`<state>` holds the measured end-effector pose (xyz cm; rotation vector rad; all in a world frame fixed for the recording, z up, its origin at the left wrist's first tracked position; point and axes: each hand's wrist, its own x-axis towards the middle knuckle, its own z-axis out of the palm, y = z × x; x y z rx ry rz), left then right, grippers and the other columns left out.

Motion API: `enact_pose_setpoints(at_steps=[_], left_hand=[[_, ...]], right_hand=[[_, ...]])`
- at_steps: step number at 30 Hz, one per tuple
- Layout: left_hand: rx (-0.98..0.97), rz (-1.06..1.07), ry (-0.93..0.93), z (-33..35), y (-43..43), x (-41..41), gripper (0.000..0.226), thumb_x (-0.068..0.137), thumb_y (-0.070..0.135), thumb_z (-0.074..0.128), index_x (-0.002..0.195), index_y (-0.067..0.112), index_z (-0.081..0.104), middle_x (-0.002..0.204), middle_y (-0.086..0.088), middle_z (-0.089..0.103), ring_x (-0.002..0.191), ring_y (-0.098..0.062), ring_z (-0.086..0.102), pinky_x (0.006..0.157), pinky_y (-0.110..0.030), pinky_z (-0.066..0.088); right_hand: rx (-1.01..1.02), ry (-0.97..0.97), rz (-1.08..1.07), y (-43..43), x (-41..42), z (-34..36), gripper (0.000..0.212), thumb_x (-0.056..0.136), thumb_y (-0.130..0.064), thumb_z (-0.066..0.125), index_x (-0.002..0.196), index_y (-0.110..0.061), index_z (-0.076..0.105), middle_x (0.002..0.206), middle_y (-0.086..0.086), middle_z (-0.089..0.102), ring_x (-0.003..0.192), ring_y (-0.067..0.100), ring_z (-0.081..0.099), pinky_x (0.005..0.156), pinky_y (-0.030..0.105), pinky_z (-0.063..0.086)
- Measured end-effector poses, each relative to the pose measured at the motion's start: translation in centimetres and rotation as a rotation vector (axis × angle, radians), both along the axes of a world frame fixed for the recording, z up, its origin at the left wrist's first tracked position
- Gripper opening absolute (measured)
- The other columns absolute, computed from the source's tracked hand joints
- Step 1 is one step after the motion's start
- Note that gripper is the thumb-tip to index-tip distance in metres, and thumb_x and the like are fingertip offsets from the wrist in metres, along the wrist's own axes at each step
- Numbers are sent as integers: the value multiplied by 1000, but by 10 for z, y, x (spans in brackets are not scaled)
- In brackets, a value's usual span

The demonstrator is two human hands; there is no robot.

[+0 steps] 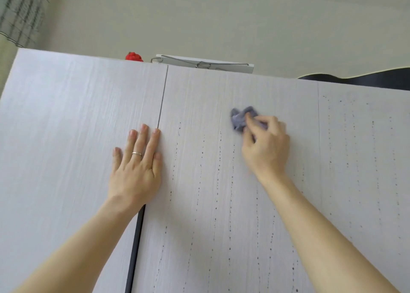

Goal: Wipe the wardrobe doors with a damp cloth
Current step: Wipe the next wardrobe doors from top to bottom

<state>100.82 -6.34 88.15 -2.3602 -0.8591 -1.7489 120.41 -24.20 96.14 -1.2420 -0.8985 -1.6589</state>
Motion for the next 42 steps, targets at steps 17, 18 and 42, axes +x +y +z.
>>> enact_pose_setpoints(at_steps=[17,18,42], left_hand=[[129,-82,-131,-11,26,6,59,102,48,7,159,44,-5,166,18,-15,149,-2,-25,123,-41,-14],[137,-82,-139,-12,28,6,58,102,47,9,160,42,-2,167,17,-13,149,-2,-24,123,-41,-14],[133,-146,-183,-21,33,9,54,106,43,19,160,44,11,169,10,3,156,-15,-2,123,-43,-11]], right_hand=[[-226,-314,-93,72,-60,-4,28,91,-27,63,117,-29,74,101,-4,66,86,24,58,73,36,38],[-222,-289,-107,73,-63,8,27,91,-29,62,116,-31,74,101,-5,66,87,23,59,75,36,36],[-182,4,-295,69,-91,0,38,81,-11,57,114,-24,69,106,-1,63,95,30,57,76,38,37]])
